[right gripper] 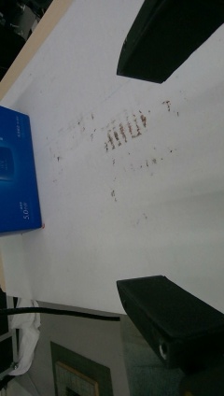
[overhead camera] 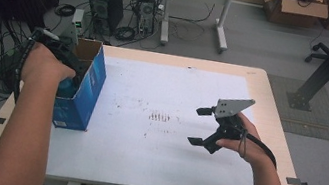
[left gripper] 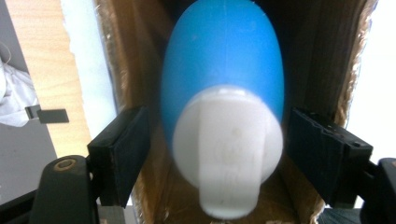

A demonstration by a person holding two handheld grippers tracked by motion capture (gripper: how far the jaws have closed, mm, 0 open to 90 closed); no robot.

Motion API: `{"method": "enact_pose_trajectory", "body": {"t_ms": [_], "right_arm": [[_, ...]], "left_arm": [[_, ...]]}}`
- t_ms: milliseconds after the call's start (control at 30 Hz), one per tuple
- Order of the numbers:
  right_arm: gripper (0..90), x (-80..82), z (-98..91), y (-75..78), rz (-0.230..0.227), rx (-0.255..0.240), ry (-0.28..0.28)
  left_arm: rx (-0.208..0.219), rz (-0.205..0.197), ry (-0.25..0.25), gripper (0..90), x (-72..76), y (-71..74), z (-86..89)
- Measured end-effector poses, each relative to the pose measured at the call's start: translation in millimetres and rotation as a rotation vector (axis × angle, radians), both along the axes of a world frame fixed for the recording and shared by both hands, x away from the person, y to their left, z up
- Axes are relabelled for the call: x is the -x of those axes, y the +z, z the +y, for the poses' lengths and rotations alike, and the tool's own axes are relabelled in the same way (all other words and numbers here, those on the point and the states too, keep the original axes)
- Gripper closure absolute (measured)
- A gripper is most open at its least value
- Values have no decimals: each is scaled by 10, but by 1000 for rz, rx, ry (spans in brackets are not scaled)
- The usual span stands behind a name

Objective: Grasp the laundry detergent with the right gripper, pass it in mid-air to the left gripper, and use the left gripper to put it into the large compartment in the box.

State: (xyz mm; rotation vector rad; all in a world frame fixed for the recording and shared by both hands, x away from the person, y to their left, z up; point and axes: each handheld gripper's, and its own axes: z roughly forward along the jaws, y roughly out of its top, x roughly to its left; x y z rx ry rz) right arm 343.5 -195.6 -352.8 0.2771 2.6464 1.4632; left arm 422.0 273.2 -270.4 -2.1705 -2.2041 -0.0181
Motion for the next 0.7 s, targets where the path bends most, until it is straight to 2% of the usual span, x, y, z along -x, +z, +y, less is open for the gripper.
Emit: {"method": "enact_pose_trajectory", "body": {"t_ms": [300, 533, 700], "right_arm": [[9, 11, 4, 25, -6, -3, 3], [8, 24, 27, 47, -7, 0, 7], [9, 35, 35, 56, -9, 2, 12]], "left_arm": [[-15, -17, -12, 158, 53, 131, 9], [-4, -17, -24, 88, 99, 230, -6], [-14, -22, -56, 68, 128, 296, -52]]}}
